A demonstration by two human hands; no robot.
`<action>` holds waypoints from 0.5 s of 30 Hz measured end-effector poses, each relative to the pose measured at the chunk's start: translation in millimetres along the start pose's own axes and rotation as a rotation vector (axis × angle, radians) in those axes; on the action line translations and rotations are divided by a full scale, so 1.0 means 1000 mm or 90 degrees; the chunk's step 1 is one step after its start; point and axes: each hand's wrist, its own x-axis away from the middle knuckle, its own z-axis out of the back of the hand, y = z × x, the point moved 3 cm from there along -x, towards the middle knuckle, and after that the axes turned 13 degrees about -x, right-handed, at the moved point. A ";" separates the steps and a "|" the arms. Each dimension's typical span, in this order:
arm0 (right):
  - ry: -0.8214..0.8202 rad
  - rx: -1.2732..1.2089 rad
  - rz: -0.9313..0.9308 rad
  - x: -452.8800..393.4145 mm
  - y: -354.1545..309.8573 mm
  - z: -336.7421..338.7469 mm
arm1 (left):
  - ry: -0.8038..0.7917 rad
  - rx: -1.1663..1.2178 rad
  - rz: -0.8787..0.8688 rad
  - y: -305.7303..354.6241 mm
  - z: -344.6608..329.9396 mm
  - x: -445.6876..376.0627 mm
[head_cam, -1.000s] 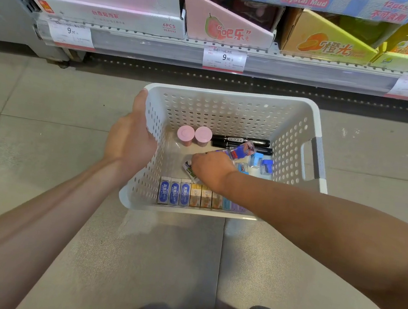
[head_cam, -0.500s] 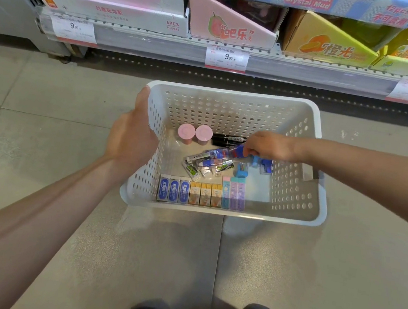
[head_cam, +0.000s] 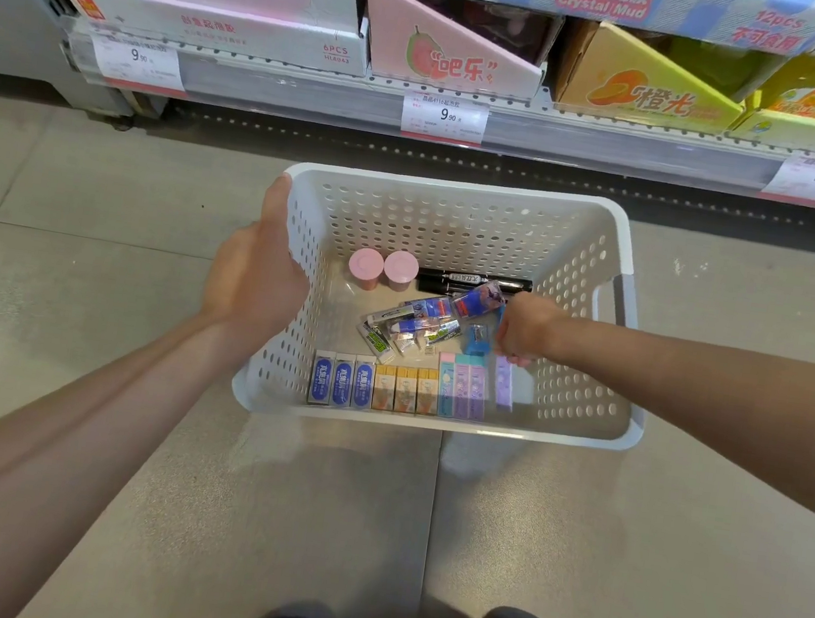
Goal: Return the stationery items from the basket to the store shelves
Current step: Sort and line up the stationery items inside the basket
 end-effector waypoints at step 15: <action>0.071 0.045 0.010 0.006 -0.005 -0.021 | 0.004 -0.009 -0.011 0.001 0.001 0.001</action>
